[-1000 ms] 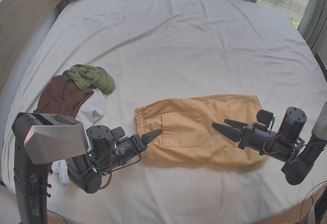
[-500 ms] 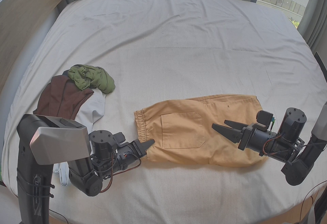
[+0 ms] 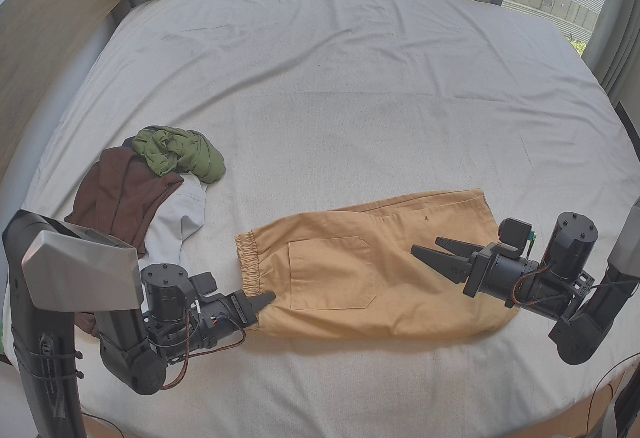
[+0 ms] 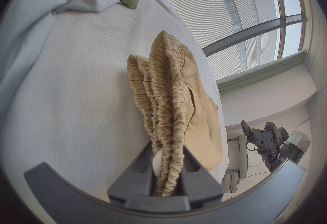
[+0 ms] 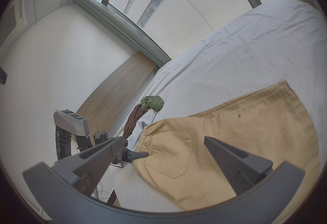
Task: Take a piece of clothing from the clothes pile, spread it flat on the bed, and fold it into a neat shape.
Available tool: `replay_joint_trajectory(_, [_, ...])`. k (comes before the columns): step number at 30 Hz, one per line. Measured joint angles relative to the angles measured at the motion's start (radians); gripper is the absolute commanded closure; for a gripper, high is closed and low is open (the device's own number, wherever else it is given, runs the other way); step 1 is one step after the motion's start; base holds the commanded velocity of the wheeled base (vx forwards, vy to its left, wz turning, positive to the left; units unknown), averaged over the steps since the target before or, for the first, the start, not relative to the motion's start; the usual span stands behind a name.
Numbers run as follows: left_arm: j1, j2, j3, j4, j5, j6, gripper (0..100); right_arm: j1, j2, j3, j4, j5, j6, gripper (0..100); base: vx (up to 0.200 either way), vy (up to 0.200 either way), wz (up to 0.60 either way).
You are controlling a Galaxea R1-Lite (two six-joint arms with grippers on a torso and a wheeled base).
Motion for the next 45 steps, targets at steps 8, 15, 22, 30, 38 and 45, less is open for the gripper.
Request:
replay_joint_trajectory(8, [0.045, -0.061, 0.091, 0.0, -0.014, 0.043, 100, 0.004, 0.003, 0.002, 0.0, -0.001, 0.0, 0, 0.0, 0.0, 0.0])
replay_joint_trajectory(15, [0.113, -0.122, 0.139, 0.0, -0.094, 0.048, 100, 0.012, 0.003, 0.004, -0.001, -0.002, -0.001, 0, 0.0, 0.0, 0.0])
replay_joint_trajectory(22, [0.166, -0.161, 0.173, 0.0, -0.108, 0.064, 100, 0.014, 0.003, 0.005, -0.001, -0.002, -0.001, 0, 0.0, 0.0, 0.0])
replay_joint_trajectory(30, [0.197, -0.172, 0.191, 0.0, -0.121, 0.072, 100, 0.014, 0.011, 0.006, -0.001, -0.003, -0.001, 0, 0.0, 0.0, 0.0])
replay_joint_trajectory(38, [0.214, -0.19, 0.197, 0.0, -0.125, 0.073, 100, 0.012, 0.013, 0.004, -0.001, -0.003, -0.001, 0, 0.0, 0.0, 0.0])
replay_joint_trajectory(45, [0.182, -0.221, 0.177, 0.0, -0.121, 0.072, 100, -0.003, 0.009, 0.006, -0.003, -0.006, -0.027, 0, 0.0, 0.0, 0.0])
